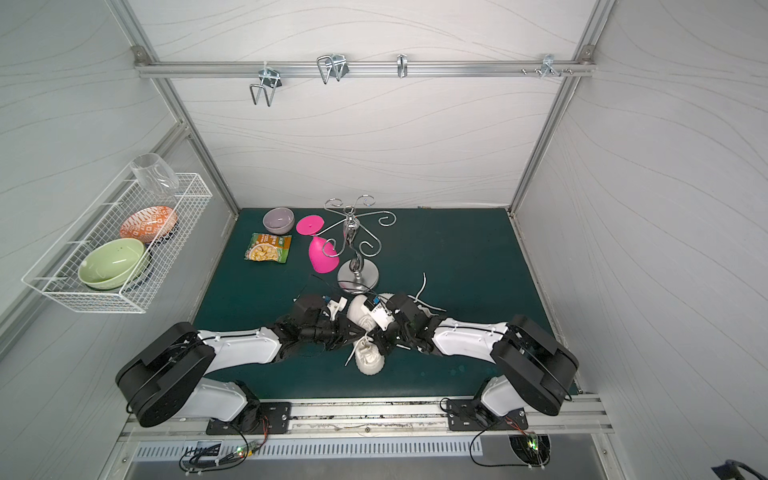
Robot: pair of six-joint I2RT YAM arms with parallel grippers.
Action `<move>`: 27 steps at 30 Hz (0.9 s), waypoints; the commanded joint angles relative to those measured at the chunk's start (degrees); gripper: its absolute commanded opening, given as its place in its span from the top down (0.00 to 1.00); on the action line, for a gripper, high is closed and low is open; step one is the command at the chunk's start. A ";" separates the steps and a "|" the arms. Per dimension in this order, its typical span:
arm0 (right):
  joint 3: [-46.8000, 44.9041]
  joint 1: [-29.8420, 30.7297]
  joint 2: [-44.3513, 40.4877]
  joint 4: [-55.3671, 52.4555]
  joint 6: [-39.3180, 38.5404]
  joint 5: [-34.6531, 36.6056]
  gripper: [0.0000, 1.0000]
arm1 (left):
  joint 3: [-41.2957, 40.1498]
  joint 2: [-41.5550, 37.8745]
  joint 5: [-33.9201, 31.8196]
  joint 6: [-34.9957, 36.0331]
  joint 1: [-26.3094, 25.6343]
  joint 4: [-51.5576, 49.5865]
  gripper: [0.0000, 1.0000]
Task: Tie the shoes
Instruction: Cross the shoelace with the shoelace.
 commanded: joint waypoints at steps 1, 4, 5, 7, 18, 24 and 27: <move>-0.56 0.56 -0.38 0.03 1.00 -2.00 1.00 | 0.77 1.57 4.04 -1.23 -1.54 6.66 0.91; -0.47 0.40 -0.51 0.48 1.46 -2.44 1.00 | 0.81 1.68 4.04 -1.29 -1.60 6.69 1.00; -0.53 0.25 -0.51 0.53 1.48 -2.59 1.00 | 0.67 1.47 3.96 -1.37 -1.59 6.74 1.00; -0.52 0.23 -0.63 0.54 1.67 -2.59 1.00 | 0.45 1.09 3.54 -1.34 -1.56 6.53 1.00; -0.31 -1.31 -7.51 -4.92 1.59 2.37 0.80 | -1.84 -6.40 -3.27 0.49 -0.89 -0.71 1.00; -0.39 -1.66 -9.45 -6.21 1.72 3.35 0.76 | -1.89 -5.71 -2.90 0.36 -0.85 0.24 1.00; -0.67 -1.70 -10.73 -7.35 1.87 5.28 0.70 | -2.06 -5.79 -2.94 0.16 -0.77 0.23 1.00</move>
